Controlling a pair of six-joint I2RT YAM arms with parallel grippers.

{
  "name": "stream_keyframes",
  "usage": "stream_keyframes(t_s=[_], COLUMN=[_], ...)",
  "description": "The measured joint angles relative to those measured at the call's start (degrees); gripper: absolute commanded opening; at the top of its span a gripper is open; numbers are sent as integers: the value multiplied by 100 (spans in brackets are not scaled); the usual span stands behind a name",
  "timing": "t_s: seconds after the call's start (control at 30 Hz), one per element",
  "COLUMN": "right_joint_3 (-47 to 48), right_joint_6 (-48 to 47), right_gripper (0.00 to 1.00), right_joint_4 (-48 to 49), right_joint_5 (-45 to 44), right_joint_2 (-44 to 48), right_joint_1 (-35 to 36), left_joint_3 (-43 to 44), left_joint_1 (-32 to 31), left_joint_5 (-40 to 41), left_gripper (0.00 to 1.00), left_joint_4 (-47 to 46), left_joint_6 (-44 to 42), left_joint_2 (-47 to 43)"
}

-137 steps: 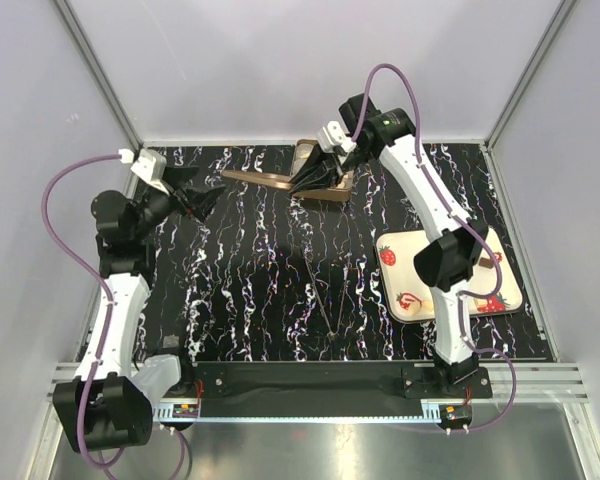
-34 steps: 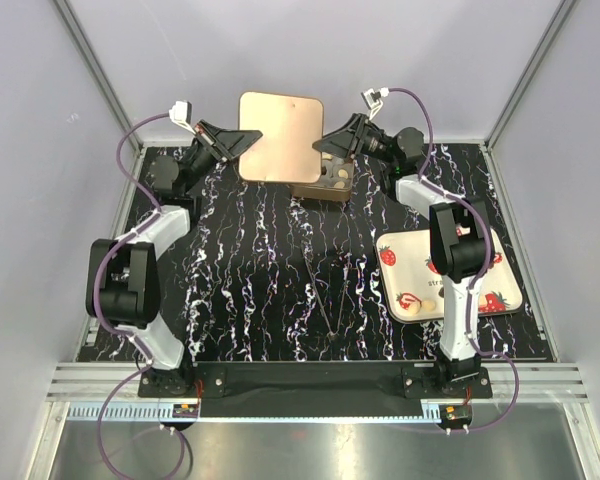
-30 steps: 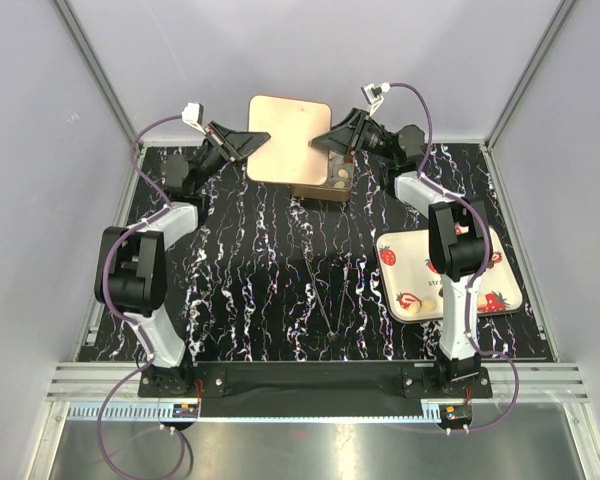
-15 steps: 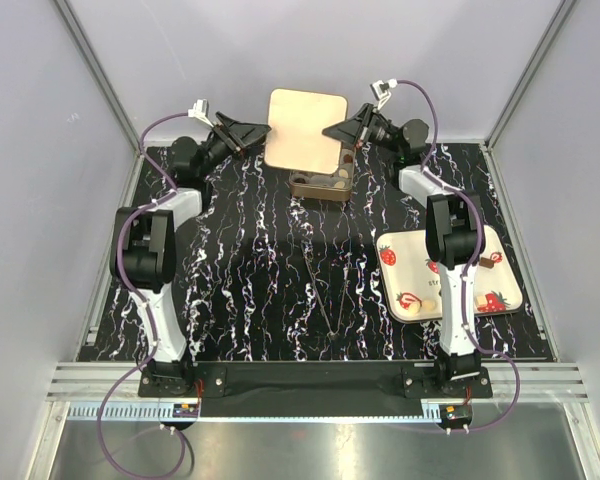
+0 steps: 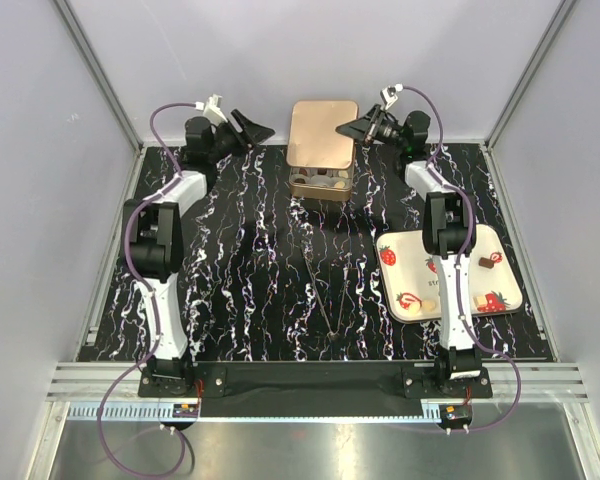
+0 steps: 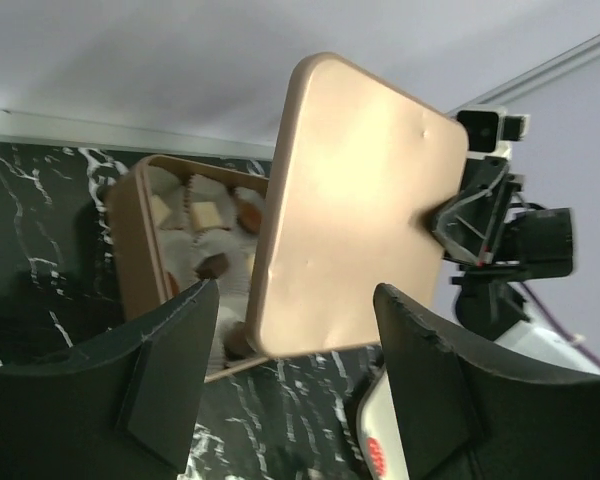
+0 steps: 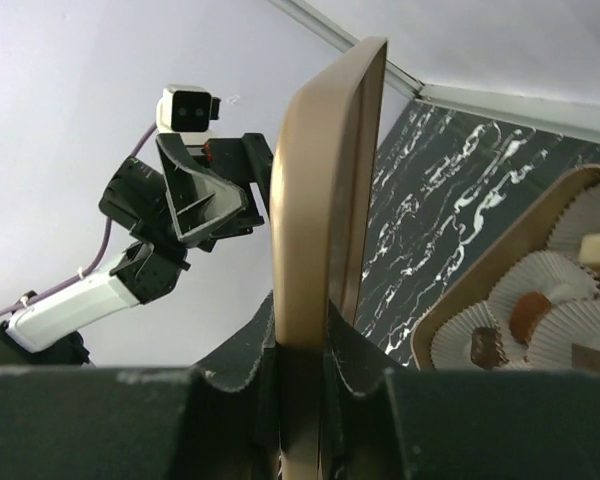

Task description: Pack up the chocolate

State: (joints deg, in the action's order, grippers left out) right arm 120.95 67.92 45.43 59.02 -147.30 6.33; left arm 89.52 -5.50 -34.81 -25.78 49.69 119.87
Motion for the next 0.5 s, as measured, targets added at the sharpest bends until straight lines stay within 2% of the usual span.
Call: stream_keyframes(t_s=[0.17, 0.5], right_joint_3=[262, 920], right_joint_6=[-136, -166], right_gripper=[0, 0], right_joint_4=[-601, -1421], right_joint_5=[-15, -267], right_joint_2=[-262, -793], right_joint_1=[2, 0], left_joint_3=[291, 468], left_joint_1=[-190, -361], left_joint_5=[356, 553], left_gripper=[66, 64], left_joint_4=[372, 595], left_joint_6=[-483, -649], left_joint_2=[332, 1047])
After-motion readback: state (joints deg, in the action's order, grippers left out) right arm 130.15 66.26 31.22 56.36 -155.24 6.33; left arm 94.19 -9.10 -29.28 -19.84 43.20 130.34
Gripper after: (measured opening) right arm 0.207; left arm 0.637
